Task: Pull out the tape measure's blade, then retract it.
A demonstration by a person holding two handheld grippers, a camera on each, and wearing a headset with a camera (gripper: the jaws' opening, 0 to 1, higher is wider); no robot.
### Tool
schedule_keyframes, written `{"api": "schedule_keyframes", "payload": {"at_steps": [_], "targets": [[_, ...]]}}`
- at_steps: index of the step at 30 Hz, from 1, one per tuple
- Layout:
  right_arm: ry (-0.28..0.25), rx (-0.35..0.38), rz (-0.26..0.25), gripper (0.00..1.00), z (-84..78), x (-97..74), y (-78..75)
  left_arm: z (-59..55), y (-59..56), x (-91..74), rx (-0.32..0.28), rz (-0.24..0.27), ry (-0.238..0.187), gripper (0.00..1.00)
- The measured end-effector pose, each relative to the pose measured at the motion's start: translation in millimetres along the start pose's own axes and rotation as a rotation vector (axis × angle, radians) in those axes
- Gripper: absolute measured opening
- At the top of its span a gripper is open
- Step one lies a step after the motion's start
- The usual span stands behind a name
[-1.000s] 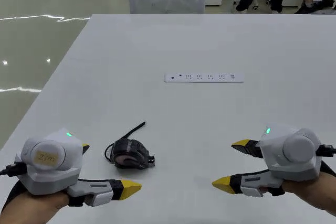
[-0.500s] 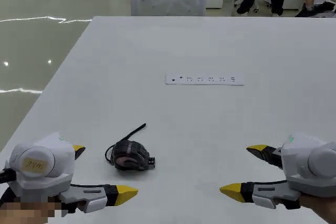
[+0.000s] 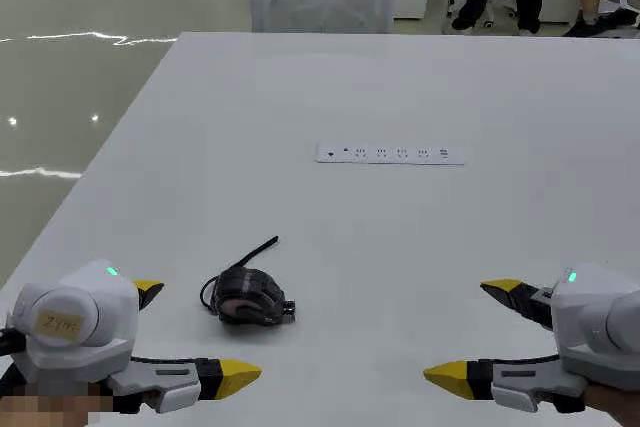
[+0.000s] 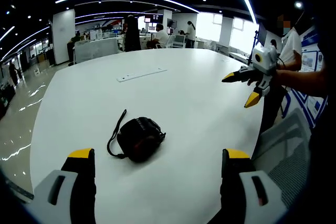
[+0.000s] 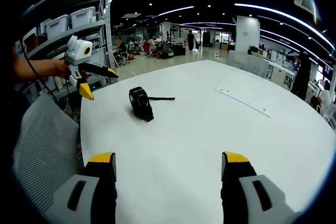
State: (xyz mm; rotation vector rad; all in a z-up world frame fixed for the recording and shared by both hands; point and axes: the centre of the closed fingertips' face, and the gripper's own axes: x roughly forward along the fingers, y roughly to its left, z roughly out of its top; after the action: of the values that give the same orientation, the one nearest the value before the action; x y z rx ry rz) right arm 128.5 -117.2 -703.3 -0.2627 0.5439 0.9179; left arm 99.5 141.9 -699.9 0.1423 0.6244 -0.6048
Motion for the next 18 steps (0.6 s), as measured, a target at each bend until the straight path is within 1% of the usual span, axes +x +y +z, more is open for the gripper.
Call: {"api": "schedule_keyframes", "payload": {"at_steps": [3, 4, 9, 11, 14, 15, 17, 18], "targets": [[0.002, 0.010, -0.007, 0.88, -5.0, -0.3, -3.2, 1.2, -0.5, 0.1, -0.003, -0.006, -0.007, 0.99], [0.003, 0.013, -0.005, 0.89, -5.3, -0.9, -2.8, 2.5, -2.3, -0.2, -0.002, -0.007, -0.008, 0.99], [-0.015, 0.027, -0.011, 0.92, -1.3, -3.8, -4.1, 5.2, -5.8, 1.2, 0.009, -0.019, -0.015, 0.99], [-0.024, 0.028, -0.015, 0.93, 0.9, -4.3, -5.5, 4.2, -5.4, 2.2, 0.013, -0.021, -0.014, 0.99], [-0.030, 0.029, -0.010, 0.93, 1.7, -4.0, -7.5, 5.3, -8.2, 1.2, 0.014, -0.022, -0.013, 0.99], [-0.033, 0.028, -0.010, 0.93, 4.0, -4.9, -5.9, 6.0, -8.6, 1.0, 0.016, -0.024, -0.018, 0.99], [-0.036, 0.027, -0.010, 0.93, 3.7, -4.7, -7.1, 5.8, -8.5, 1.0, 0.016, -0.024, -0.019, 0.99], [-0.035, 0.026, -0.010, 0.94, 3.4, -4.7, -7.6, 3.9, -5.6, 1.4, 0.016, -0.022, -0.017, 0.99]]}}
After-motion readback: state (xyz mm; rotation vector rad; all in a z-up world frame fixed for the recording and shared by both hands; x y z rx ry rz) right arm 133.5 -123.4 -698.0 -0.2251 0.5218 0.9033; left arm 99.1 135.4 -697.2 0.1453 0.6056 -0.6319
